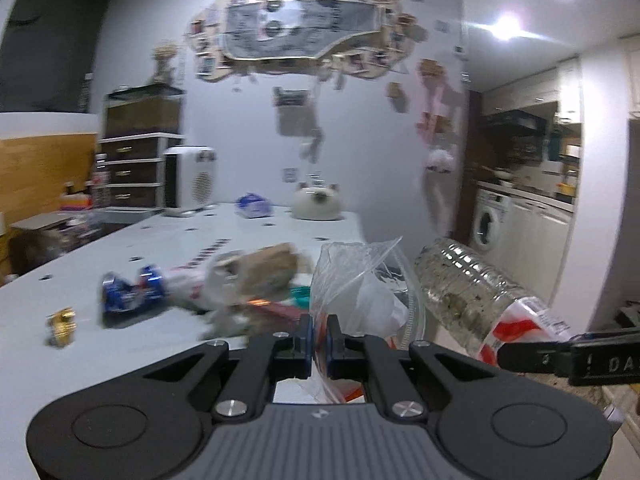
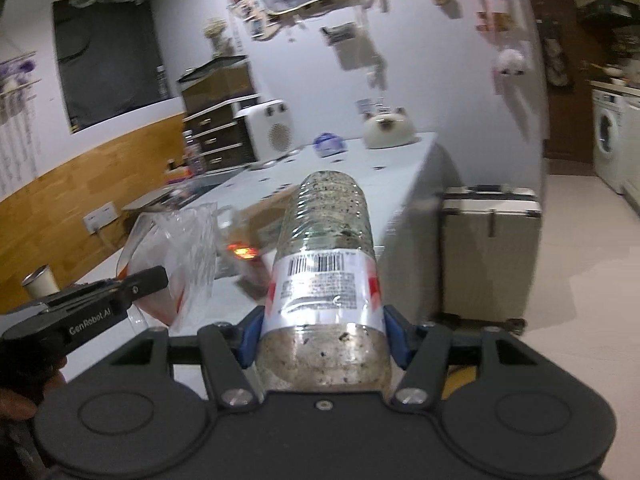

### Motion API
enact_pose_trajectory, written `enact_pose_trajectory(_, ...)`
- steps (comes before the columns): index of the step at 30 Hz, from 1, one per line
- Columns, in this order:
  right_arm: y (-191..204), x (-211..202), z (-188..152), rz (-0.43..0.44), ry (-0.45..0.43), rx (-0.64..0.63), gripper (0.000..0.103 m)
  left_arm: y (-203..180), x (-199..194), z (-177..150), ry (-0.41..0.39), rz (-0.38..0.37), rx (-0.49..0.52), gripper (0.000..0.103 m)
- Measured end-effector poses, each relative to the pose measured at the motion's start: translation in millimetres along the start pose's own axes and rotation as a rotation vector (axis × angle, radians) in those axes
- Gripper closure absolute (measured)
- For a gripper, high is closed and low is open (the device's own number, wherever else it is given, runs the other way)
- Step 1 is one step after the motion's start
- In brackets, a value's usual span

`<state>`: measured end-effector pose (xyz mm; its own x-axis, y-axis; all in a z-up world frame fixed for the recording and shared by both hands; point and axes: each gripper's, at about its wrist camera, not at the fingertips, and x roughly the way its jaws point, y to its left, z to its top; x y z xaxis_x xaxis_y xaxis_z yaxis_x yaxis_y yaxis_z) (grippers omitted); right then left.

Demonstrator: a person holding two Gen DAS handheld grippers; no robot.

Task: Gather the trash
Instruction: 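Lift the bag and bottle and carry both tools toward the yellow wastebasket, then open the left tool over the wastebasket while the right tool releases the bottle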

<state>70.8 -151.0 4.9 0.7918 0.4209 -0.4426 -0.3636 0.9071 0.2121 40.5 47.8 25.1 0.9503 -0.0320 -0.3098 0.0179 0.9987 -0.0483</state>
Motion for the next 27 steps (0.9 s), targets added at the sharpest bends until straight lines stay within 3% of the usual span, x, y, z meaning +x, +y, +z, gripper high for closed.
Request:
enact_pose_trajectory(7, -58, -21, -9, -0.113, -0.010, 0.080, 0.041, -59, 36, 2, 0.039, -0.137, 0.026, 0.097)
enact_pose_trajectory(14, -114, -20, -22, -0.229, 0.022, 0.166, 0.041, -112, 93, -3, 0.158, -0.266, 0.070, 0.097)
enact_pose_trajectory(21, -163, 12, -46, -0.279, 0.127, 0.288, 0.041, -151, 173, -27, 0.383, -0.347, 0.064, 0.097)
enact_pose_trajectory(27, -210, 55, -75, -0.271, 0.261, 0.536, 0.041, -165, 244, -58, 0.600, -0.310, 0.034, 0.097)
